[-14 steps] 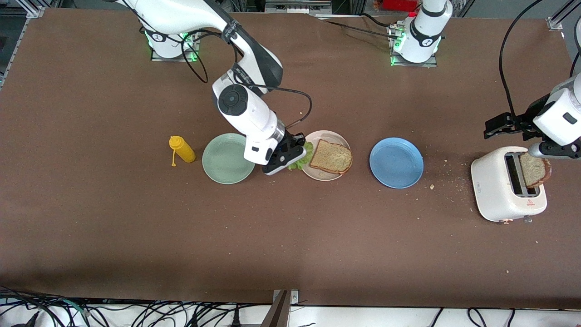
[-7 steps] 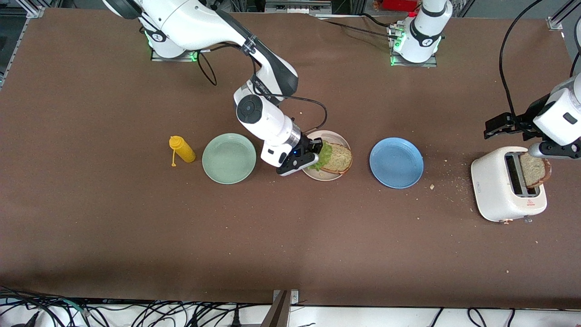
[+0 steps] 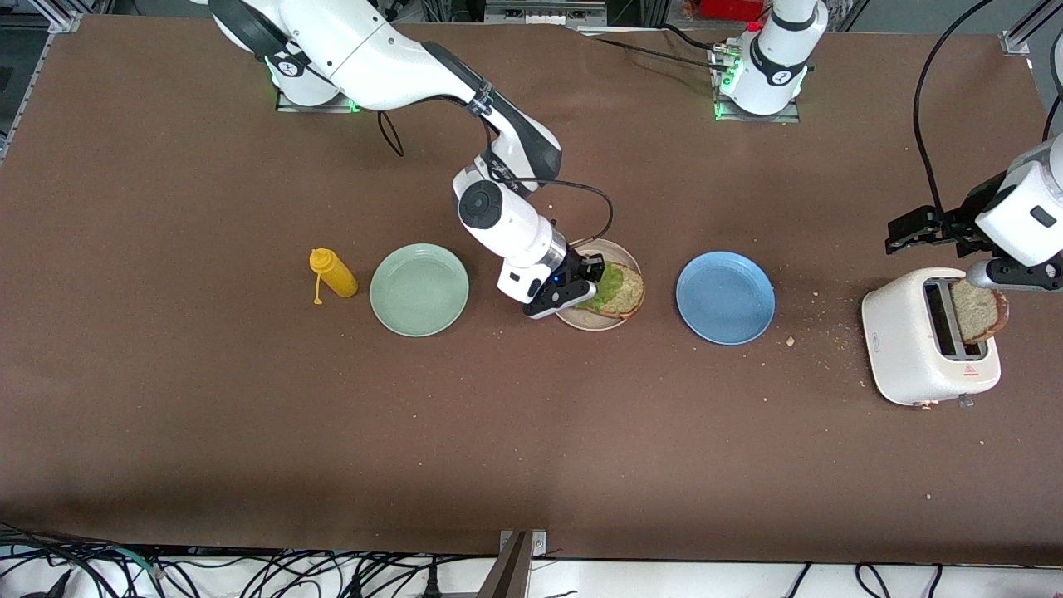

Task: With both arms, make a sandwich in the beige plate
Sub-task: 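Lower the lettuce onto the bread and open the right gripper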

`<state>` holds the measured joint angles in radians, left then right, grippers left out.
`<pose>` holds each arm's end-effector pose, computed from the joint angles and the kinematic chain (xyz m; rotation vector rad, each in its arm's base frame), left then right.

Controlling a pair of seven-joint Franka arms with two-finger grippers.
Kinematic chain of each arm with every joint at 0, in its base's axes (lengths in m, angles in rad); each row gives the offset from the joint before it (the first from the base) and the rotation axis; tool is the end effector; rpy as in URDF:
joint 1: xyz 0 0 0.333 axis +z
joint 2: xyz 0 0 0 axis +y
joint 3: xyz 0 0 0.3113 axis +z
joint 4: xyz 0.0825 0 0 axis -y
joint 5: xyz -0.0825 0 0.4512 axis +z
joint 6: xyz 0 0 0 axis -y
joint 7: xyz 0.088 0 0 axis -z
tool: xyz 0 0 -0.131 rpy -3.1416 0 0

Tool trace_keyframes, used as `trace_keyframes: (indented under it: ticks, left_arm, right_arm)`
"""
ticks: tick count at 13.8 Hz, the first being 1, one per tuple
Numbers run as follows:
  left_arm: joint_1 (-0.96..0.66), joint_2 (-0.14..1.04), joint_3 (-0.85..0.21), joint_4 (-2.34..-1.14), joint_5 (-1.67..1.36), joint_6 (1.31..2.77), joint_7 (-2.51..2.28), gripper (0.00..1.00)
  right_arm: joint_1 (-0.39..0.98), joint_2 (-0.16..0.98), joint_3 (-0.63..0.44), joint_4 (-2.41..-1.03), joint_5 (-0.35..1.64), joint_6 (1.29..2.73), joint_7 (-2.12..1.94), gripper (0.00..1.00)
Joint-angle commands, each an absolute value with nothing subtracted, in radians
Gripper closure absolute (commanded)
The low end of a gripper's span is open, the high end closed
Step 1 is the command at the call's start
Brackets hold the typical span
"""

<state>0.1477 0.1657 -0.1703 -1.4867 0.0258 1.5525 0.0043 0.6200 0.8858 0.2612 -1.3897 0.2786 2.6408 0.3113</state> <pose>0.6632 -0.0044 0.5342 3.1362 -0.0420 -0.1531 0.5582 0.6044 0.1619 -2.6155 -0.2839 -0.1454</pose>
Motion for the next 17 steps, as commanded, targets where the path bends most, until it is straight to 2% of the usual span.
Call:
trace_keyframes:
  ticks: [1, 7, 12, 17]
  left_arm:
    - [0.15, 0.176, -0.172, -1.46, 0.017, 1.539, 0.006, 0.0]
    - [0.15, 0.176, -0.172, -1.46, 0.017, 1.537, 0.006, 0.0]
    - [0.15, 0.175, -0.172, -1.46, 0.017, 1.537, 0.008, 0.0]
    - [0.152, 0.175, -0.172, -1.462, 0.012, 1.536, 0.006, 0.0]
  right_arm:
    - [0.629, 0.911, 0.27, -1.348, 0.299, 2.648, 0.318, 0.0]
    - [0.612, 0.875, 0.27, -1.341, 0.299, 2.625, 0.308, 0.0]
    - [0.464, 0.683, 0.27, -1.462, 0.288, 2.295, 0.299, 0.0]
    - [0.303, 0.517, 0.268, -1.584, 0.263, 2.053, 0.226, 0.0]
